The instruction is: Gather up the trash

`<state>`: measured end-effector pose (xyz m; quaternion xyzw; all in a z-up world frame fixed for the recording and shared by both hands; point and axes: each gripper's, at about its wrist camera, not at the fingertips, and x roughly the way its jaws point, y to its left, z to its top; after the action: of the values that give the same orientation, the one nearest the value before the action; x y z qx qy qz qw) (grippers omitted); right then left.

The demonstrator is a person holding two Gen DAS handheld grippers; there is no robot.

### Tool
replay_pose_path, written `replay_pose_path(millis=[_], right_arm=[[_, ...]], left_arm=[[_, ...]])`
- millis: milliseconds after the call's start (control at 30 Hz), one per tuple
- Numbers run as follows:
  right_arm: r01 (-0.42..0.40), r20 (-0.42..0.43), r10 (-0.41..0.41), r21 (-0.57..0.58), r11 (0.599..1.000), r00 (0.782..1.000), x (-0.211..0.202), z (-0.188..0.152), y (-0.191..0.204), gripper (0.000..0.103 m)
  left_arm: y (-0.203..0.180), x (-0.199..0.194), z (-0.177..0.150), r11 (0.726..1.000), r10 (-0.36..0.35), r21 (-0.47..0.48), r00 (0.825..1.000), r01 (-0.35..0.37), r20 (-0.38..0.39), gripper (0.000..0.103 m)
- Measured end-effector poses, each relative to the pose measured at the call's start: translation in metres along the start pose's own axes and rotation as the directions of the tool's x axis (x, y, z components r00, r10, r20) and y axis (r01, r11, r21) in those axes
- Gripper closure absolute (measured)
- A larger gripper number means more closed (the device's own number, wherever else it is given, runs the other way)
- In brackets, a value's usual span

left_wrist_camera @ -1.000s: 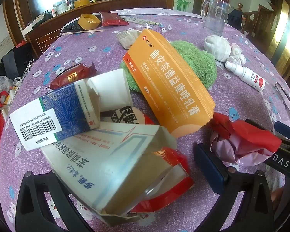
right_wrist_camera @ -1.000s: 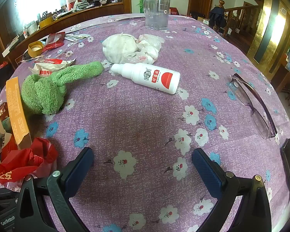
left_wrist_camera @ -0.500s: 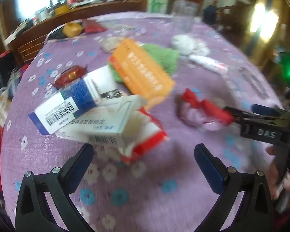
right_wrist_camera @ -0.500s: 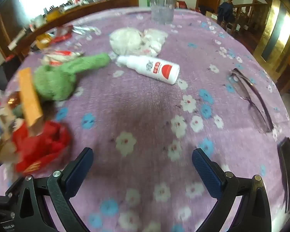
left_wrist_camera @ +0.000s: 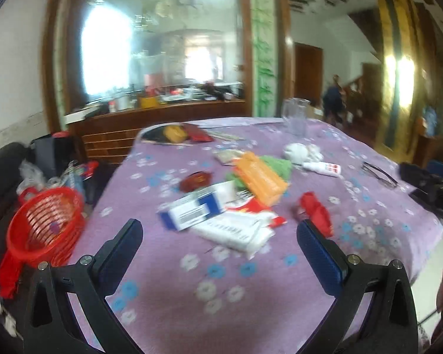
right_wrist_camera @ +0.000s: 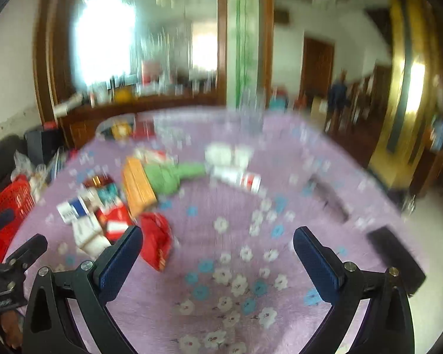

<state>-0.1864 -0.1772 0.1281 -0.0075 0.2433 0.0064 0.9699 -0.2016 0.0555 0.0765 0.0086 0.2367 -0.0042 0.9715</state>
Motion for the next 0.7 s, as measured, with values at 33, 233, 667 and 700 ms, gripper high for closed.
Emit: replay_pose_path(millis=[33,233,667,700], right_arm=[[-0.005,0.022,0.005,0.005,1.000,1.000,-0.010,-0.005,0.006,0.000],[-0.098,0.074,0.097,0.016,0.995,0.993,-0.021,-0.042,0.027,0.000],[0.030,0.045,-0.025,-0.117,0.993,0.999,-0.011,-0.062,0.060,0.000],[0.036,0.045,-0.030,-0.129,0.991,0.999,-0.010,-0.064,0.062,0.000]], left_arm=[[0.000,-0.002,-0.001,1.000,0.017,-0.013,1.000,-0.017,0.006,0.000],[0.031,-0.020,-0.029,0.983,0.173,-0.065,0.983,-0.169,0.060,0.000],[0.030,-0.021,-0.041,0.980,0.193,-0.051,0.979,-0.190,0.065,0.000],[0.029,-0.020,-0.042,0.981,0.192,-0.049,0.979,-0.189,0.062,0.000]])
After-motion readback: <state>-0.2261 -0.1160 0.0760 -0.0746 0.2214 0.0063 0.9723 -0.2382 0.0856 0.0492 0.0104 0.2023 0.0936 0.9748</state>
